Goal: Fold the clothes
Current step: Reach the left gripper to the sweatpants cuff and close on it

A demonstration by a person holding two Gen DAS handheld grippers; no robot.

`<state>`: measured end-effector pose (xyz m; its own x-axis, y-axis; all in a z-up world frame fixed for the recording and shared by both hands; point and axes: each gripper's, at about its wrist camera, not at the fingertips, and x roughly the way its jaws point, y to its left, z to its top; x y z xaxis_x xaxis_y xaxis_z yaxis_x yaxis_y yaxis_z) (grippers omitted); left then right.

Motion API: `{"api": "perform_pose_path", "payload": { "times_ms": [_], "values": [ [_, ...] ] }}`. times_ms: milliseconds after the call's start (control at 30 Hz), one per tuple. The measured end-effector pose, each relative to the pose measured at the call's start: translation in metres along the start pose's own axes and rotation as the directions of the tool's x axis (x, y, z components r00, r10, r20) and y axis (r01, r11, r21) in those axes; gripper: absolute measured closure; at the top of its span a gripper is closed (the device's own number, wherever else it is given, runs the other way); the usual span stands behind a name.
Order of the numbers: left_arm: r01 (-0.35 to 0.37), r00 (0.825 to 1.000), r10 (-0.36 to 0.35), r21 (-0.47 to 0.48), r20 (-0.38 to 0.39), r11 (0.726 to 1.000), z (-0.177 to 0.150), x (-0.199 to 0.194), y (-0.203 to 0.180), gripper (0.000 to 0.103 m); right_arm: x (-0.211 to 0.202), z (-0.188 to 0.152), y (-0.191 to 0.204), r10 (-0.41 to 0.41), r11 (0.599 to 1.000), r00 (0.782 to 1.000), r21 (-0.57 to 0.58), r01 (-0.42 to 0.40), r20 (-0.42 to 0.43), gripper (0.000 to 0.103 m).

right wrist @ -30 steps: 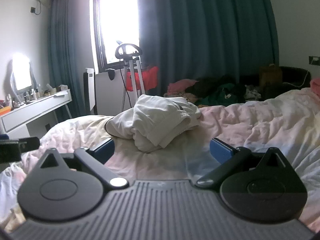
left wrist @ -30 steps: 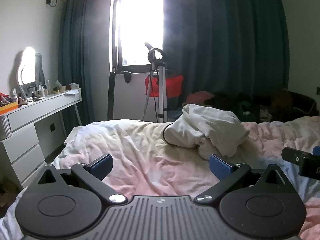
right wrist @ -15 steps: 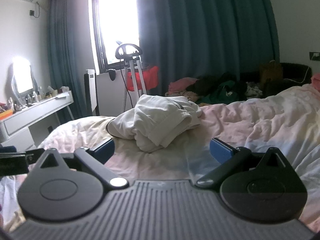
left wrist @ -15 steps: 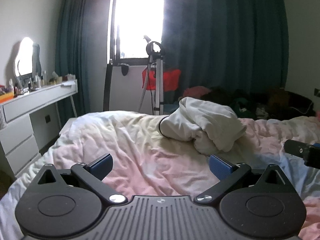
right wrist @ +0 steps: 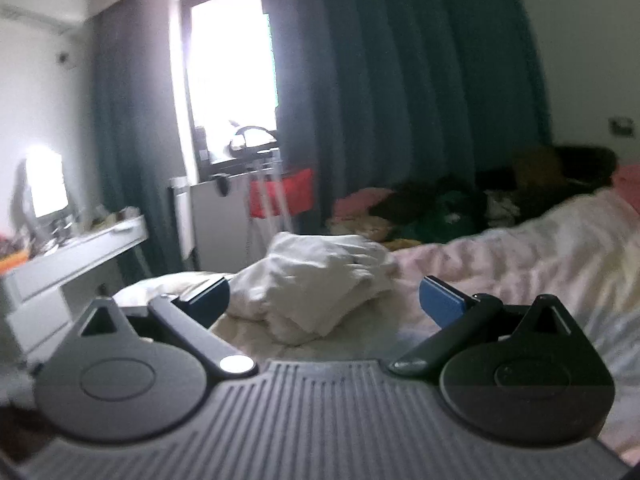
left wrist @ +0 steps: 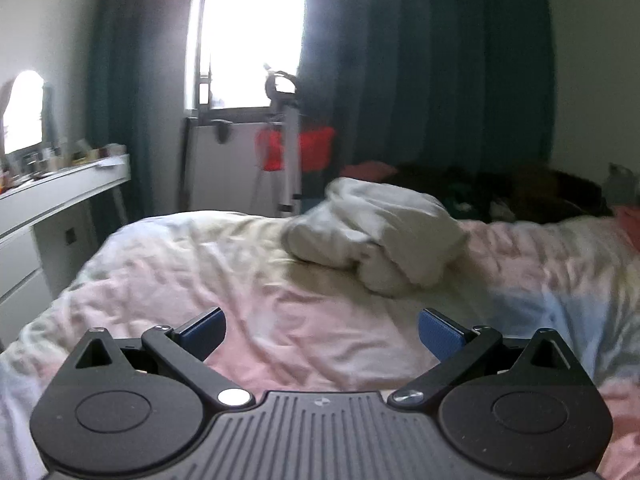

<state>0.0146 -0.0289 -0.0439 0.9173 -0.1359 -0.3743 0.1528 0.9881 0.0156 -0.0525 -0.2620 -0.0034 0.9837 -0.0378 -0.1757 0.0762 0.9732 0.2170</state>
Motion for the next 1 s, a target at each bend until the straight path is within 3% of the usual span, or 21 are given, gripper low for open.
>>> {"api": "perform_pose_path", "payload": {
  "times_ms": [133, 300, 467, 700, 833, 867, 1000],
  "values": [
    [0.010, 1.000, -0.013, 0.145, 0.019, 0.989, 0.004, 0.034, -0.034, 0.000, -0.003, 0.002, -0.021, -0.027, 0.995, 1.000, 0.094, 0.027, -0.001, 0.000],
    [0.047, 0.998, -0.056, 0.327, 0.018, 0.944, 0.018, 0.099, -0.087, 0.000, 0.008, -0.002, -0.040, -0.064, 0.985, 0.998, 0.158, 0.063, 0.002, 0.000],
    [0.077, 0.997, -0.082, 0.373, -0.001, 0.925, 0.033, 0.171, -0.132, 0.002, 0.025, -0.016, -0.057, -0.075, 0.975, 0.996, 0.206, 0.082, -0.040, 0.000],
    [-0.030, 0.998, -0.006, 0.530, 0.066, 0.848, 0.029, 0.261, -0.192, 0.008, 0.043, -0.035, -0.087, -0.094, 0.944, 0.993, 0.311, 0.111, -0.070, 0.000],
    [-0.116, 0.991, 0.055, 0.569, 0.123, 0.814, 0.025, 0.301, -0.211, 0.019, 0.058, -0.048, -0.095, -0.082, 0.934, 0.990, 0.338, 0.116, -0.113, 0.001],
    [-0.130, 0.989, 0.062, 0.574, 0.135, 0.809, 0.026, 0.309, -0.214, 0.030, 0.061, -0.052, -0.095, -0.075, 0.934, 0.990, 0.338, 0.113, -0.123, 0.001],
    [-0.188, 0.975, 0.079, 0.580, 0.208, 0.792, 0.033, 0.320, -0.226, 0.051, 0.074, -0.064, -0.089, -0.064, 0.956, 0.984, 0.273, 0.108, -0.166, 0.001]
  ]
}}
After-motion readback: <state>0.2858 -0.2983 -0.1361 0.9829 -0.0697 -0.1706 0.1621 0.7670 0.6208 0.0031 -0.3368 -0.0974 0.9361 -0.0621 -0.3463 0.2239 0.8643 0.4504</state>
